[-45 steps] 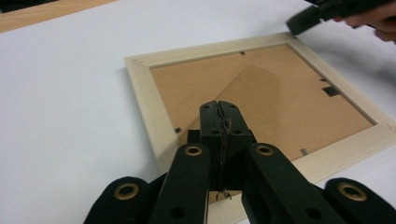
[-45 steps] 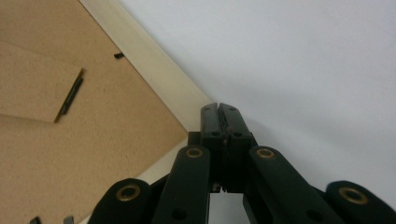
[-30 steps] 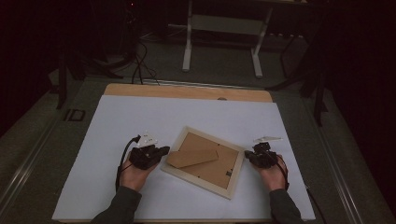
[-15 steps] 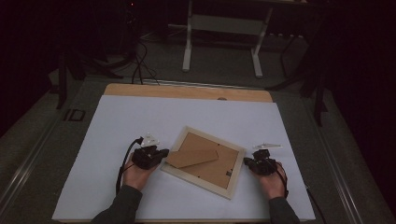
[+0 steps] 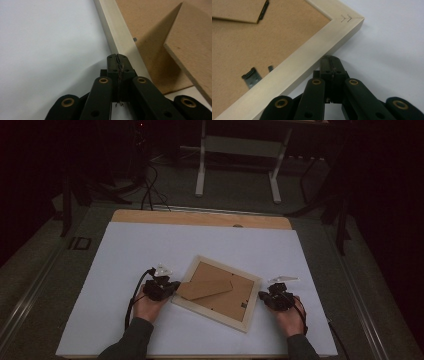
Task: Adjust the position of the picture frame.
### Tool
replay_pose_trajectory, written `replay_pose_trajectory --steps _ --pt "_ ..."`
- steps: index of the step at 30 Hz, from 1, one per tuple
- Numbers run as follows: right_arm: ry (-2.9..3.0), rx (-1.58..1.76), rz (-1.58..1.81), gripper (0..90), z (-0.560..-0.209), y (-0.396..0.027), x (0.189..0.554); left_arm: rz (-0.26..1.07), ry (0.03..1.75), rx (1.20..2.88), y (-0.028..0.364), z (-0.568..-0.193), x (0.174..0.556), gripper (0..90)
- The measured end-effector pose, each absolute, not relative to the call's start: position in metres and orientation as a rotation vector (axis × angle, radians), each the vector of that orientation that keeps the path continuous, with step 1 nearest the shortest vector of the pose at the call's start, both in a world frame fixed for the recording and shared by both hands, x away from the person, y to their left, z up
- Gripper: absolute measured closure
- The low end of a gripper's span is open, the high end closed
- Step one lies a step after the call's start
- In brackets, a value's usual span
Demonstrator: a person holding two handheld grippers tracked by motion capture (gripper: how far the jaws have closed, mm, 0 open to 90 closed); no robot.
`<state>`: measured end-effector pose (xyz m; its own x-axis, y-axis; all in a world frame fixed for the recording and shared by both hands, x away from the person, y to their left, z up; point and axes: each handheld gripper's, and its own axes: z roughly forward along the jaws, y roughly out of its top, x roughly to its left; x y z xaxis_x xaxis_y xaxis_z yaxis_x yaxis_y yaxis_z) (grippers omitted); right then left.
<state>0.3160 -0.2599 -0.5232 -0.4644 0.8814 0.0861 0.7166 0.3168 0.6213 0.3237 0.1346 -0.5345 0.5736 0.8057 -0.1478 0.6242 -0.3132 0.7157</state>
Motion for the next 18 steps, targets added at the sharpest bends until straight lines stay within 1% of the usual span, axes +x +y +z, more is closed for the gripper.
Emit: replay_pose_trajectory --steps 18 --pt "2.332 1.453 0.883 90.0 -0.523 -0.244 0.311 0.293 1.207 2.028 0.141 -0.538 0.322 90.0"
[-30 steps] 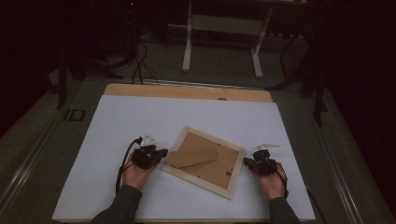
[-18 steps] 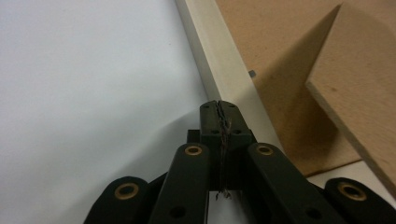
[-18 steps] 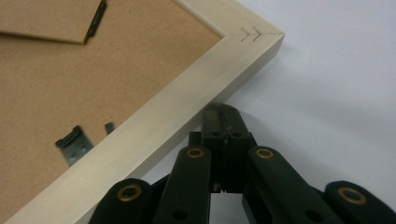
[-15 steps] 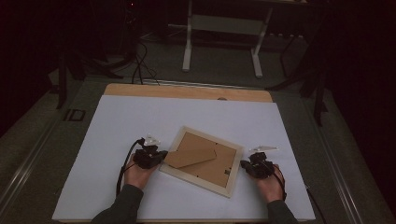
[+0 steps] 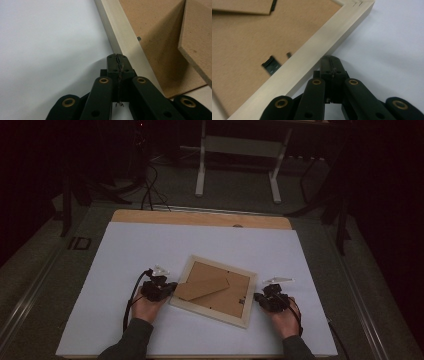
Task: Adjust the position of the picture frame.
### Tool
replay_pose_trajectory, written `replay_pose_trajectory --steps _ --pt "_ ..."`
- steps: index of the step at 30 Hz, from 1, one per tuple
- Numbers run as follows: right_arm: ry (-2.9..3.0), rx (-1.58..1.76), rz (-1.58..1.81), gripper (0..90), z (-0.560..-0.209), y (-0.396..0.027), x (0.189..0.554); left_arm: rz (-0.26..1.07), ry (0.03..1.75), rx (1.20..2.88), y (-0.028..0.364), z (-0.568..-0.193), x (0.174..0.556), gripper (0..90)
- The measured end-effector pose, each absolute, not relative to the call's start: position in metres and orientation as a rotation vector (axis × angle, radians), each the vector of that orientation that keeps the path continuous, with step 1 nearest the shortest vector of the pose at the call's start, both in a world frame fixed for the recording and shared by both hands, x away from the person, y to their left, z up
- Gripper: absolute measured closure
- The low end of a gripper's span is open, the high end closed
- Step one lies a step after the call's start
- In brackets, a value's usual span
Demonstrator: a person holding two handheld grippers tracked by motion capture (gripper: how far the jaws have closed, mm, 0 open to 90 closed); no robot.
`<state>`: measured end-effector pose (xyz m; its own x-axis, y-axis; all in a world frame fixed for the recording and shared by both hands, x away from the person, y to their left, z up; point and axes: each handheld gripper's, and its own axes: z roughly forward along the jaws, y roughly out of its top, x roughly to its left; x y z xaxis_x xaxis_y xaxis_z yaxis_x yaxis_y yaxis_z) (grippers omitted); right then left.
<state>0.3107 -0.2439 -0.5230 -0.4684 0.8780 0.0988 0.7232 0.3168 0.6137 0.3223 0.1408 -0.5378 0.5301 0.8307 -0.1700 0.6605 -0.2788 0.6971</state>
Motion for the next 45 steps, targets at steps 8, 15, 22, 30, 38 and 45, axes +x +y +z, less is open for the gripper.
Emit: replay_pose_trajectory --steps 8,15,22,30,38,45 --pt "2.388 1.427 0.870 90.0 -0.521 -0.235 0.302 0.293 1.236 2.019 0.146 -0.537 0.322 90.0" --pt "2.387 1.418 0.836 90.0 -0.521 -0.226 0.292 0.291 1.247 2.014 0.149 -0.537 0.321 90.0" --pt "2.425 1.413 0.818 90.0 -0.519 -0.221 0.285 0.289 1.257 2.008 0.152 -0.537 0.321 90.0" --pt "2.404 1.453 0.898 90.0 -0.522 -0.224 0.293 0.308 1.284 1.998 0.154 -0.537 0.318 90.0" --pt "2.392 1.449 0.908 90.0 -0.523 -0.221 0.306 0.319 1.312 1.985 0.157 -0.537 0.314 90.0" --pt "2.385 1.437 0.906 90.0 -0.524 -0.218 0.315 0.318 1.334 2.008 0.158 -0.534 0.307 90.0"
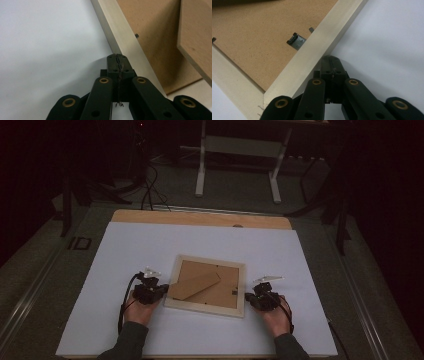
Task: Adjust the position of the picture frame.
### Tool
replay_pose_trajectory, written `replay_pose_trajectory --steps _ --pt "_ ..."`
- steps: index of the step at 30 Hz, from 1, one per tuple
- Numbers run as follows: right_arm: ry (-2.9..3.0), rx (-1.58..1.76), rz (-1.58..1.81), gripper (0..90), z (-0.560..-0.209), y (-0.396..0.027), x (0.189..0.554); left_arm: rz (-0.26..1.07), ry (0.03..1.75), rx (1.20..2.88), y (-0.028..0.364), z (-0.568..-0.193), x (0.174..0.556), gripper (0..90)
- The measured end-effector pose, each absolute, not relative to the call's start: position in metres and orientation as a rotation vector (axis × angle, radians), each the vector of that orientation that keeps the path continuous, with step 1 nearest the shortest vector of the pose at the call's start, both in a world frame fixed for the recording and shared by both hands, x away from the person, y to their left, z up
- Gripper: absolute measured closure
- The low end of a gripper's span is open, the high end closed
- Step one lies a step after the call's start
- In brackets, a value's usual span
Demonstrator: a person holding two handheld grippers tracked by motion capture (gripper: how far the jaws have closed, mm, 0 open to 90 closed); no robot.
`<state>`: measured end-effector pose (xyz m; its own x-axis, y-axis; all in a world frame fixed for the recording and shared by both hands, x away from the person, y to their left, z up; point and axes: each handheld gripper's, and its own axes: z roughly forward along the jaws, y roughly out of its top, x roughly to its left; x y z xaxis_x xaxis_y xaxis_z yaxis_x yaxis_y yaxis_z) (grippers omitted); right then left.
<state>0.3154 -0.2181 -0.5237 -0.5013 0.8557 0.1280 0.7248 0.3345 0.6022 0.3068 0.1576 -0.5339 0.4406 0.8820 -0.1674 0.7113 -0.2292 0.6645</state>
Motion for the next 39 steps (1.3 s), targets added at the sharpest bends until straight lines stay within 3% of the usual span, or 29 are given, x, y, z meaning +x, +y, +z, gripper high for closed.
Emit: replay_pose_trajectory --steps 11,27,33,39 --pt "2.372 1.438 0.913 90.0 -0.524 -0.215 0.328 0.290 1.368 1.985 0.161 -0.534 0.298 90.0" --pt "2.399 1.405 0.969 90.0 -0.526 -0.217 0.324 0.369 1.313 2.022 0.161 -0.535 0.293 90.0" --pt "2.391 1.425 0.991 90.0 -0.527 -0.216 0.327 0.230 1.343 1.957 0.172 -0.537 0.296 90.0" --pt "2.389 1.433 1.010 90.0 -0.528 -0.218 0.330 0.243 1.343 1.959 0.169 -0.537 0.298 90.0"
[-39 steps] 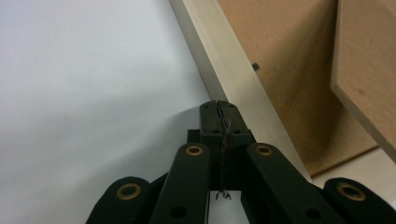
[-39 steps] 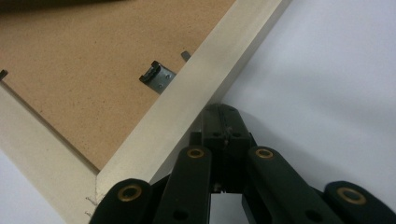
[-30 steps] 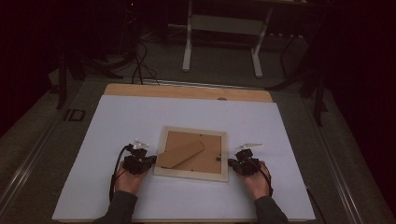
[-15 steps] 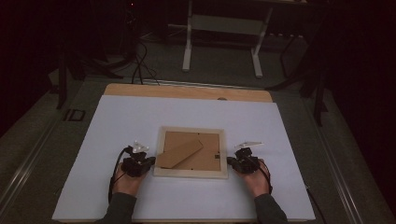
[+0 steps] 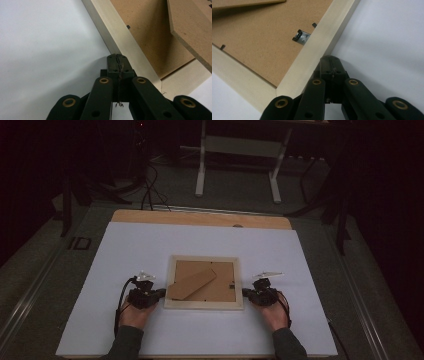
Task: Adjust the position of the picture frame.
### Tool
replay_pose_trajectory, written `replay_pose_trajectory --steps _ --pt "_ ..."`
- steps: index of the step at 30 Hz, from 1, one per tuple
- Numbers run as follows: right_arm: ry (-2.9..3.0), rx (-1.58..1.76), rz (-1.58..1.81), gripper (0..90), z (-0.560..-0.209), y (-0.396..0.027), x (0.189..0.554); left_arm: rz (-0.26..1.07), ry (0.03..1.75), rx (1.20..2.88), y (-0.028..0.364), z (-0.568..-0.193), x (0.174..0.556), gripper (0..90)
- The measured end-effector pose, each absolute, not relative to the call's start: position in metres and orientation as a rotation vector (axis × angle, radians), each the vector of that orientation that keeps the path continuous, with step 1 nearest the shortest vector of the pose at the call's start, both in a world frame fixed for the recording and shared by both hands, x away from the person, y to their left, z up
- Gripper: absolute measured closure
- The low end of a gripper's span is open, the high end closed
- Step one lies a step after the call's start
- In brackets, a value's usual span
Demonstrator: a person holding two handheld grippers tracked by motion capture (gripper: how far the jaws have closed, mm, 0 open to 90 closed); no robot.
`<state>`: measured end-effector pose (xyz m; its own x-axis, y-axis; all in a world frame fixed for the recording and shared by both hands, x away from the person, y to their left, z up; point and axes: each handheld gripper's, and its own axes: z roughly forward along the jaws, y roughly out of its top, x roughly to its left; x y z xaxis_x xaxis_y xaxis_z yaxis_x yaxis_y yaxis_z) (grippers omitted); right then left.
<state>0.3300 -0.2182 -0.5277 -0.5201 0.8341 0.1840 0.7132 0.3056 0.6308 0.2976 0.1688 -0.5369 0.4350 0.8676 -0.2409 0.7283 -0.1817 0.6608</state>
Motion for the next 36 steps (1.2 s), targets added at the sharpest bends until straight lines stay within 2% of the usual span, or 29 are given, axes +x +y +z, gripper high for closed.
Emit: replay_pose_trajectory --steps 11,14,36 --pt "2.356 1.473 1.046 90.0 -0.529 -0.227 0.338 0.270 1.328 1.950 0.162 -0.538 0.307 90.0" --pt "2.348 1.478 1.061 90.0 -0.530 -0.228 0.340 0.312 1.323 1.980 0.159 -0.536 0.311 90.0" --pt "2.319 1.461 1.057 90.0 -0.531 -0.224 0.337 0.337 1.333 1.961 0.160 -0.538 0.316 89.1"
